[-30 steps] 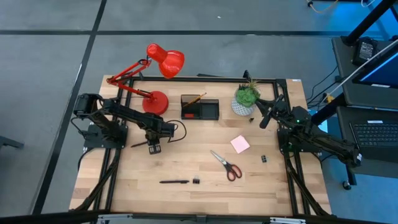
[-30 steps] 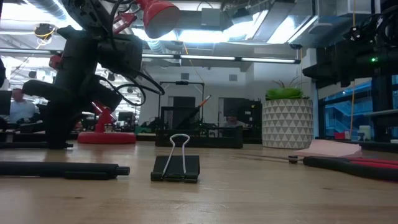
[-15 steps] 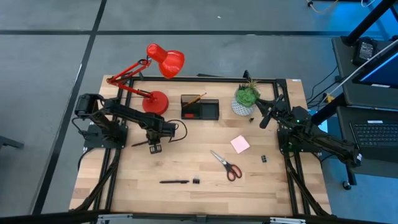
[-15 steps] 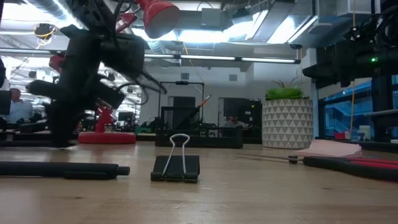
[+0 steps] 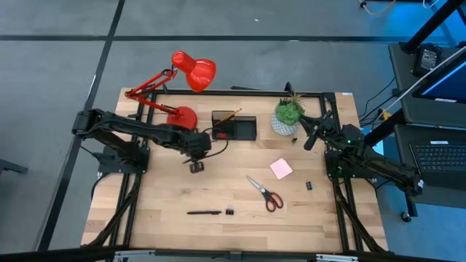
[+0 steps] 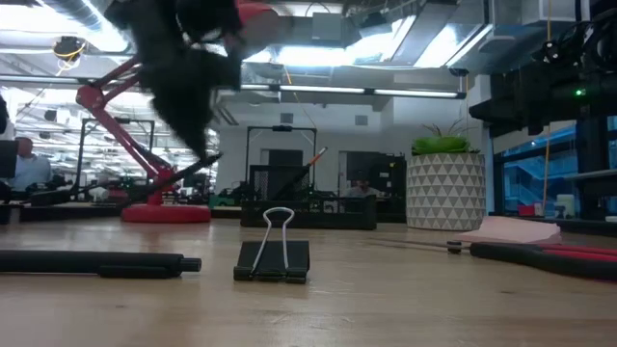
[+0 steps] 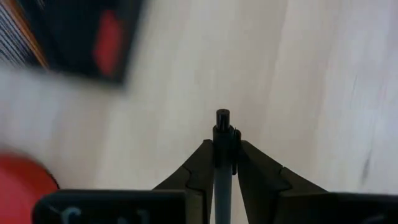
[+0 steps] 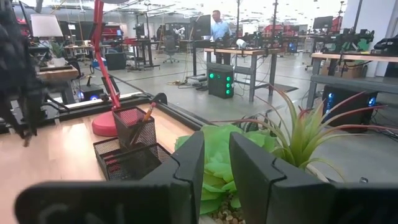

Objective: Pick and place office supplies into organizer
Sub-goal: Put the top pen into the desk organizer

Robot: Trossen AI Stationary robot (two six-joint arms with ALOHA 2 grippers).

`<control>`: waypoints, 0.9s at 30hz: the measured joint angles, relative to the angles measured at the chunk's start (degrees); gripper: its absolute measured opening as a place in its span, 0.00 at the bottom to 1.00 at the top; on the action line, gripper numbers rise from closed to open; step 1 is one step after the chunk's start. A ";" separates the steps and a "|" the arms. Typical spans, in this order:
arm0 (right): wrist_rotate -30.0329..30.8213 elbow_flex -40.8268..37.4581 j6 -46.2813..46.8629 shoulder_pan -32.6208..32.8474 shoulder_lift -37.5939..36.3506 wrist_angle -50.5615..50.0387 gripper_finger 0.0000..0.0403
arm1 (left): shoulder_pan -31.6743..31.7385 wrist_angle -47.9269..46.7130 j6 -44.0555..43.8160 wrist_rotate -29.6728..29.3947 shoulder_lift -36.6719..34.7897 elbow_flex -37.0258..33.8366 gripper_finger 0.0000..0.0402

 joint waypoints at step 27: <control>0.00 0.00 -0.20 -0.02 -0.01 0.00 0.20 | 13.78 39.48 27.27 -9.55 -3.65 0.09 0.13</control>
